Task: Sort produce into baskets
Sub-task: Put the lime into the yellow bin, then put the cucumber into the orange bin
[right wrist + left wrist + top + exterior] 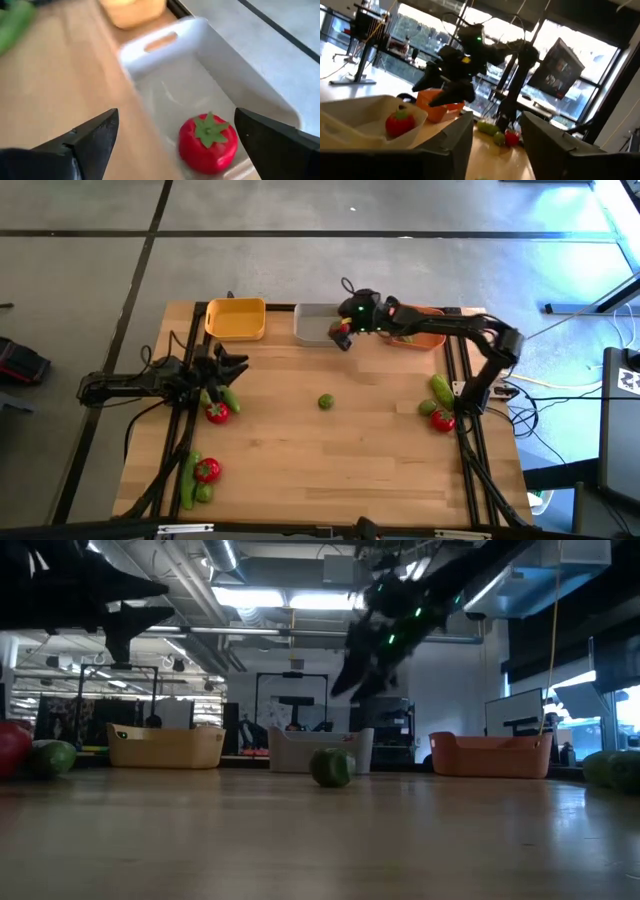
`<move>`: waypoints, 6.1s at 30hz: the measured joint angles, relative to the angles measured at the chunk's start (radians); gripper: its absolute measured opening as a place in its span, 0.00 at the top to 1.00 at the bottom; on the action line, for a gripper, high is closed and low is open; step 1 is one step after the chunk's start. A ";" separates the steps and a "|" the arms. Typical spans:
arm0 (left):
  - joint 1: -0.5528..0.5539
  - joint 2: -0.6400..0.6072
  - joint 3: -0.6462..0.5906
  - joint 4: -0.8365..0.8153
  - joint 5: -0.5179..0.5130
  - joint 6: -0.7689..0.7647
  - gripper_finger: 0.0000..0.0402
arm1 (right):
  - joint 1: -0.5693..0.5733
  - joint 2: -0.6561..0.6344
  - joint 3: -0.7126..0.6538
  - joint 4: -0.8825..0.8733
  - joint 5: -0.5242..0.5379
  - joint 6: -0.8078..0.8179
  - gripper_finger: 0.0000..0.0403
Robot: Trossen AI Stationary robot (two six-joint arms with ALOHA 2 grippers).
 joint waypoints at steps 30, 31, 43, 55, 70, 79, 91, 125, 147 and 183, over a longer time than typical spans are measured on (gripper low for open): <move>-0.131 0.918 0.455 0.192 0.048 0.185 0.44 | 0.667 -0.464 -0.264 -0.292 0.215 0.236 0.04; -0.137 0.957 0.476 0.192 0.048 0.190 0.44 | 0.679 -0.464 -0.264 -0.300 0.215 0.239 0.04; -0.150 1.336 0.731 0.040 0.053 0.169 0.44 | 0.728 -0.464 -0.264 -0.325 0.214 0.264 0.04; -0.149 1.613 0.777 0.055 0.040 0.197 0.44 | 0.728 -0.464 -0.264 -0.325 0.215 0.264 0.04; -0.109 1.842 0.777 0.224 -0.016 0.108 0.44 | 0.725 -0.463 -0.264 -0.317 0.215 0.264 0.04; -0.109 1.878 0.777 0.240 -0.015 0.108 0.50 | 0.725 -0.463 -0.264 -0.316 0.215 0.264 0.04; -0.106 1.738 0.777 0.188 -0.019 0.167 0.63 | 0.725 -0.463 -0.265 -0.319 0.215 0.264 0.04; 0.564 1.073 0.638 -0.530 -0.444 0.125 0.59 | 0.725 -0.463 -0.265 -0.316 0.216 0.260 0.04; 0.676 1.238 0.615 -0.531 -0.281 0.070 0.42 | 0.726 -0.463 -0.265 -0.317 0.257 0.260 0.04; 0.101 1.048 0.870 -0.969 0.322 0.250 0.37 | 0.726 -0.463 -0.264 -0.316 0.257 0.263 0.04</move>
